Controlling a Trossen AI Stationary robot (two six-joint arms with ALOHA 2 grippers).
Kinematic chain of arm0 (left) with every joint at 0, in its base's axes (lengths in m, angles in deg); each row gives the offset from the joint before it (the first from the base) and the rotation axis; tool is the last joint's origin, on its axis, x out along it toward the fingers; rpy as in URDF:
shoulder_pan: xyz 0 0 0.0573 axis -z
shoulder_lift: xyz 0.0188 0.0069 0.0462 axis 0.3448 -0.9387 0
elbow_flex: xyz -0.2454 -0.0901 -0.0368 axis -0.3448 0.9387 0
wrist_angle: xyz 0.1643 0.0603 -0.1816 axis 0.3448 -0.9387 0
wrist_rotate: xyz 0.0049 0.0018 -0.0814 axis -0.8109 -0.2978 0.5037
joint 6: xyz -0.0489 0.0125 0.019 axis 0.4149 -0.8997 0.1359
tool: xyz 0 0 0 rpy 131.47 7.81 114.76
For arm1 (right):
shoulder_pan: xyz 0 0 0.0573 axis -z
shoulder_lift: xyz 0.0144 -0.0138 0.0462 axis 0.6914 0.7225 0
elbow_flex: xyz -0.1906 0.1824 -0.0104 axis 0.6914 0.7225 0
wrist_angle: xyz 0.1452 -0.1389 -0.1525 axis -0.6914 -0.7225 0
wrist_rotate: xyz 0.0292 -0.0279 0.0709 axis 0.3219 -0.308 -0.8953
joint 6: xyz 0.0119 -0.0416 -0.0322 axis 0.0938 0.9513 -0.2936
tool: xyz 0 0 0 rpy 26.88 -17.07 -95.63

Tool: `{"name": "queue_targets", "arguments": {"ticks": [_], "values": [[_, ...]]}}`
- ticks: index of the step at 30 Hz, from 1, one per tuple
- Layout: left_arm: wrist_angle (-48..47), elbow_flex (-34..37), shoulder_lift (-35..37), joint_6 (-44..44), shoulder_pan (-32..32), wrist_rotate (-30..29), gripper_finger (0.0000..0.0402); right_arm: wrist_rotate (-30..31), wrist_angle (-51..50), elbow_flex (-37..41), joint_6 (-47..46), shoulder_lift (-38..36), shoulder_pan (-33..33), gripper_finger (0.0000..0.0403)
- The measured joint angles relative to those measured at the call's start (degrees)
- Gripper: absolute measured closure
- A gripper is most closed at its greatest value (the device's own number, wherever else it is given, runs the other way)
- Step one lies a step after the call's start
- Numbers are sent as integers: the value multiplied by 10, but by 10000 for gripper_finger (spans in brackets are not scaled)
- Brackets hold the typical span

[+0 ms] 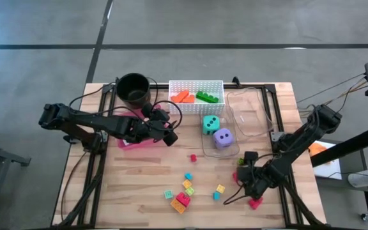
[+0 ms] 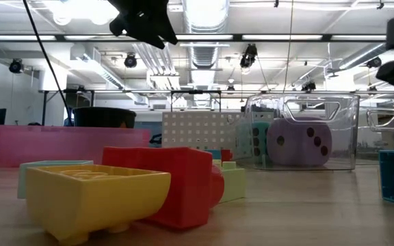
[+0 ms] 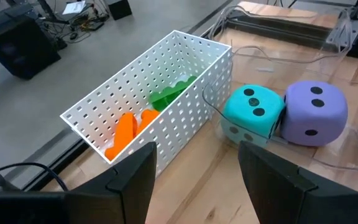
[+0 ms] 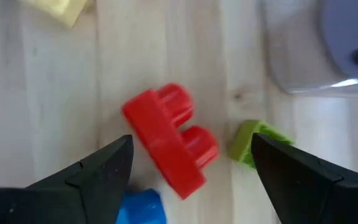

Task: Pick & Place Toys
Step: Put the top big red game piece into the white bin

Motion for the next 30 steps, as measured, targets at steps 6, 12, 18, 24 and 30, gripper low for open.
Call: {"name": "queue_targets", "arguments": {"ticks": [6,12,18,24,30], "values": [[0,0,0,15,0,0,172,-14,57,21,52,0,0,110],[0,0,0,31,0,0,172,-13,117,58,71,0,-1,155],[0,0,0,50,0,0,172,-12,119,82,71,0,0,188],[0,0,0,57,0,0,172,-11,128,88,70,-1,-1,218],[0,0,0,60,0,0,172,-6,128,88,70,-1,0,245]]}}
